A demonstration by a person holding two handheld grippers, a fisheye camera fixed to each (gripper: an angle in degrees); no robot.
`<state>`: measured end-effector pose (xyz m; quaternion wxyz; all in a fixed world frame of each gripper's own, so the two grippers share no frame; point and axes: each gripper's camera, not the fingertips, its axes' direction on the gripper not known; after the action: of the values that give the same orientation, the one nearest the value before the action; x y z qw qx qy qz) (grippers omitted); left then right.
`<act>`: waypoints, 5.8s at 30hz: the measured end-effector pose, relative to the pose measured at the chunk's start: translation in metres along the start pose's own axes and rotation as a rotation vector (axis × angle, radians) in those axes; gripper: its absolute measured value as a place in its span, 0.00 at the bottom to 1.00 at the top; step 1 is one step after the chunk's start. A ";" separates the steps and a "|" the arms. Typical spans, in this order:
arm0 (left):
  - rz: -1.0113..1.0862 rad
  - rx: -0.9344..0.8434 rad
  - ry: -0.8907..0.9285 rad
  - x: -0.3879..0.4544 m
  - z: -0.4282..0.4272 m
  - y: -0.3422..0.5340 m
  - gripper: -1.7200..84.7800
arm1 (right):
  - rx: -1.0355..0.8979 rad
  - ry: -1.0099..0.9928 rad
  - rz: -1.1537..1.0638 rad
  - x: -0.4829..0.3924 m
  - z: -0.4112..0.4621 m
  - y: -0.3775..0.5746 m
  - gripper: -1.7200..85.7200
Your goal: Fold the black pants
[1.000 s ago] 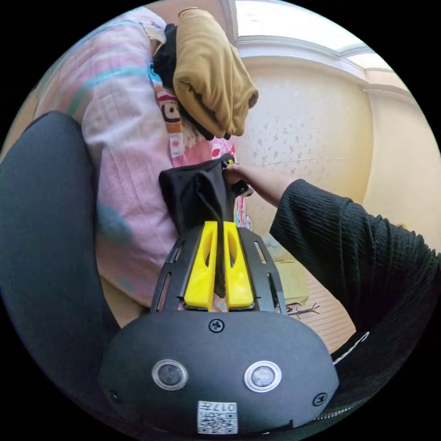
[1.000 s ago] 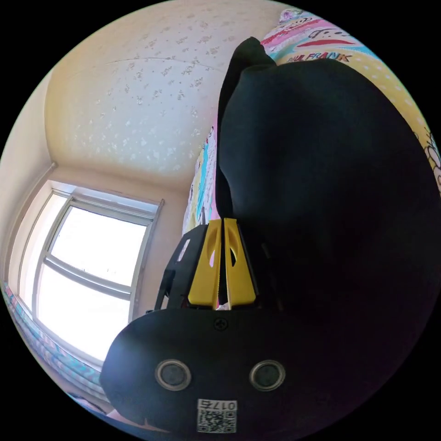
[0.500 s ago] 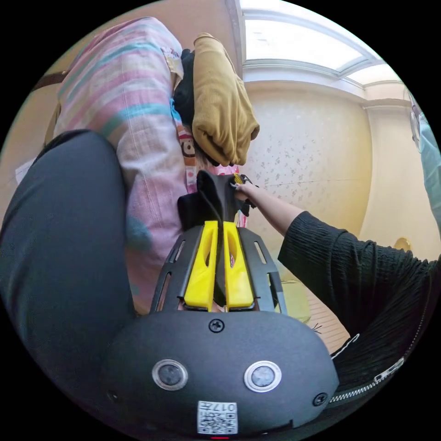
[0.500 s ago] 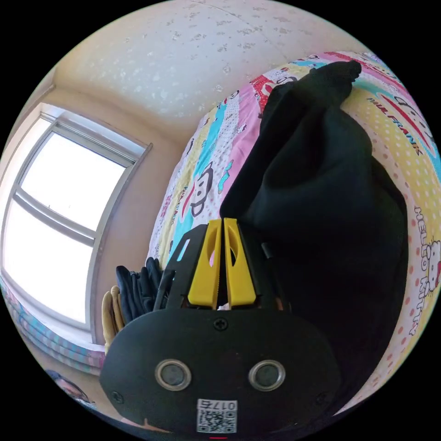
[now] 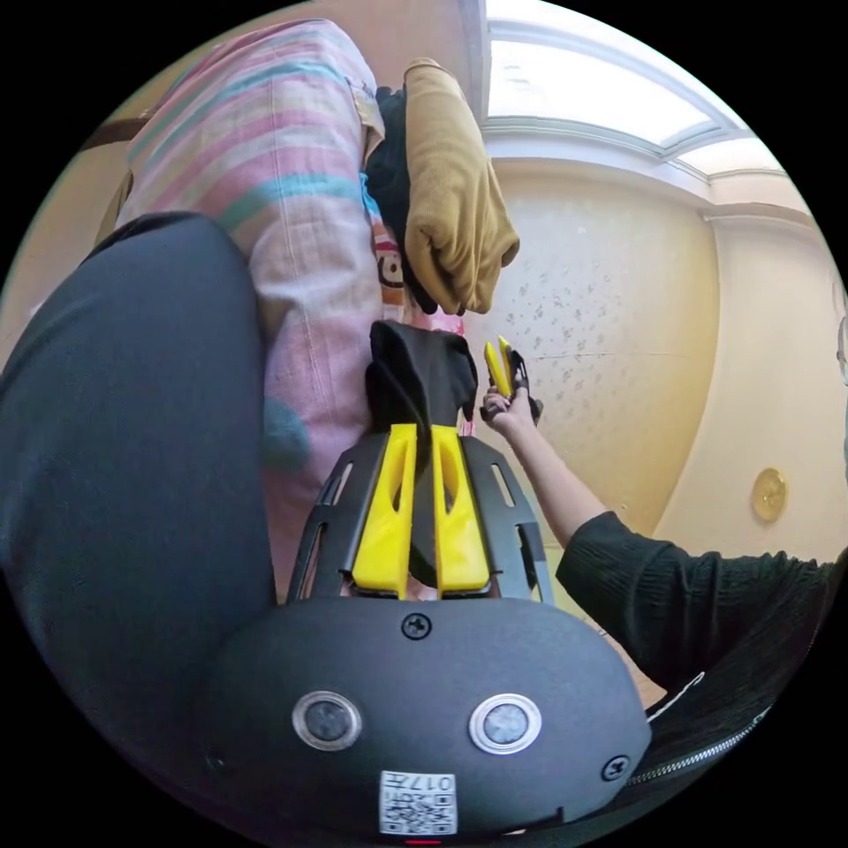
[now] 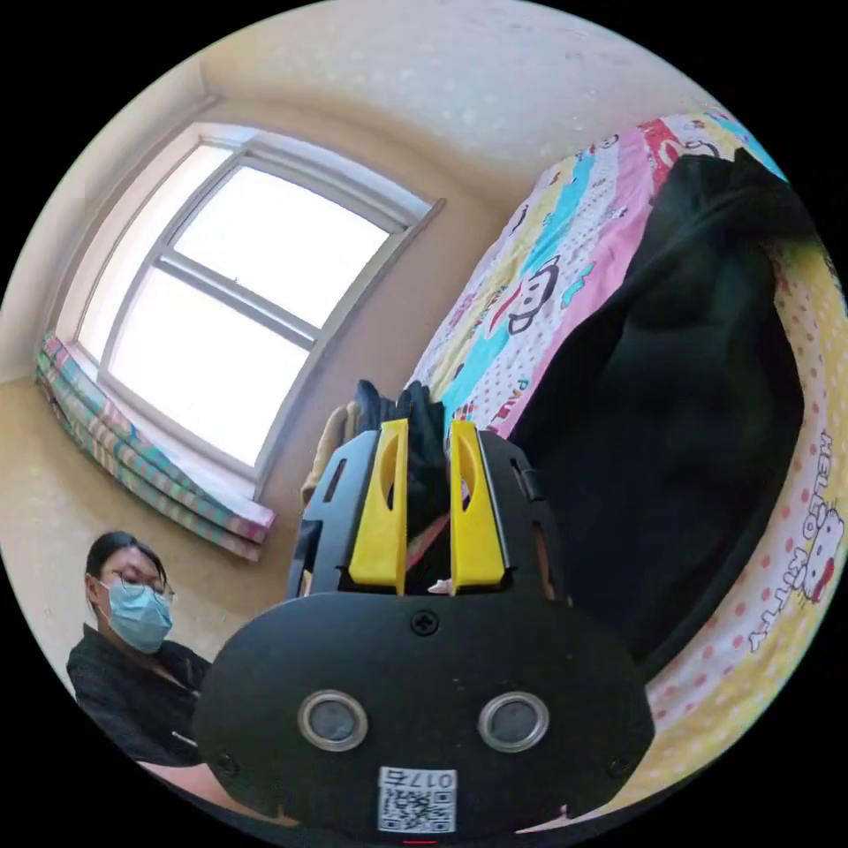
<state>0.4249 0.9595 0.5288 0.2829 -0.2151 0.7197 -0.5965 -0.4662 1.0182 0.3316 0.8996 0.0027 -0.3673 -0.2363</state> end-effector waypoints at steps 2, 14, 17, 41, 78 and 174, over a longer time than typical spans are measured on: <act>0.008 0.011 0.003 0.005 -0.003 0.006 0.12 | -0.127 0.067 -0.077 -0.036 -0.009 0.044 0.11; 0.133 0.059 -0.002 0.034 0.012 0.046 0.10 | -0.034 0.010 0.166 -0.075 -0.058 0.287 0.12; 0.134 0.052 -0.006 0.038 0.019 0.054 0.10 | 0.070 -0.059 0.235 -0.061 -0.069 0.301 0.11; 0.201 -0.029 -0.244 0.091 0.081 0.114 0.06 | 0.019 0.115 0.284 -0.073 -0.073 0.210 0.04; 0.163 -0.011 -0.172 0.100 0.080 0.118 0.10 | -0.162 0.343 0.200 -0.150 -0.036 0.123 0.09; -0.003 -0.252 0.201 -0.008 -0.165 0.154 0.02 | -0.007 -0.207 0.525 -0.109 -0.169 0.317 0.06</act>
<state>0.3260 1.1161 0.4000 0.1794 -0.1895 0.8130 -0.5206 -0.2881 1.3181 0.1930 0.8876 -0.1201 -0.4446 0.0045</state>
